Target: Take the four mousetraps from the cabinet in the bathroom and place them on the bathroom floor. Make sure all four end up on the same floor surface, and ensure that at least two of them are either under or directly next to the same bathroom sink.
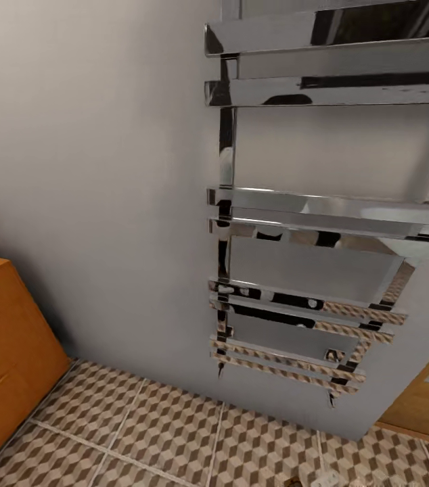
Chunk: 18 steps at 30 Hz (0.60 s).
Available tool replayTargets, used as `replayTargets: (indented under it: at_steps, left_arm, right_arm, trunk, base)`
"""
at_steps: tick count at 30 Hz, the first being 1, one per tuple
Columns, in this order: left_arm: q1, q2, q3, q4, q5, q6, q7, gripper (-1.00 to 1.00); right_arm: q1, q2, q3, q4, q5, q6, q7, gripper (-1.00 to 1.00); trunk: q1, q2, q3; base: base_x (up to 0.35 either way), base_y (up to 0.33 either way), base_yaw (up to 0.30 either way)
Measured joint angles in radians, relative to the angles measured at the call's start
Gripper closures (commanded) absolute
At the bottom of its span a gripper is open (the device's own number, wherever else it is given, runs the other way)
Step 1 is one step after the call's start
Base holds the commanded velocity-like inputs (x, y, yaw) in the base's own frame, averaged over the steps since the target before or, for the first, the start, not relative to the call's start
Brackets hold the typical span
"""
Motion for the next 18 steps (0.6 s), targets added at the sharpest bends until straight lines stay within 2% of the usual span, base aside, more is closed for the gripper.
replayTargets:
  at_steps: [10,18]
  left_arm:
    - [0.000,0.000,0.000,0.000,0.000,0.000,0.000,1.00]
    - [0.000,0.000,0.000,0.000,0.000,0.000,0.000,1.00]
  right_arm:
    - [0.000,0.001,0.000,0.000,0.000,0.000,0.000,1.00]
    - [0.000,0.004,0.001,-0.001,0.000,0.000,0.001,1.00]
  trunk:
    - [0.000,0.000,0.004]
    - [0.000,0.000,-0.001]
  base:
    - [0.000,0.000,-0.264]
    - [0.000,0.000,-0.057]
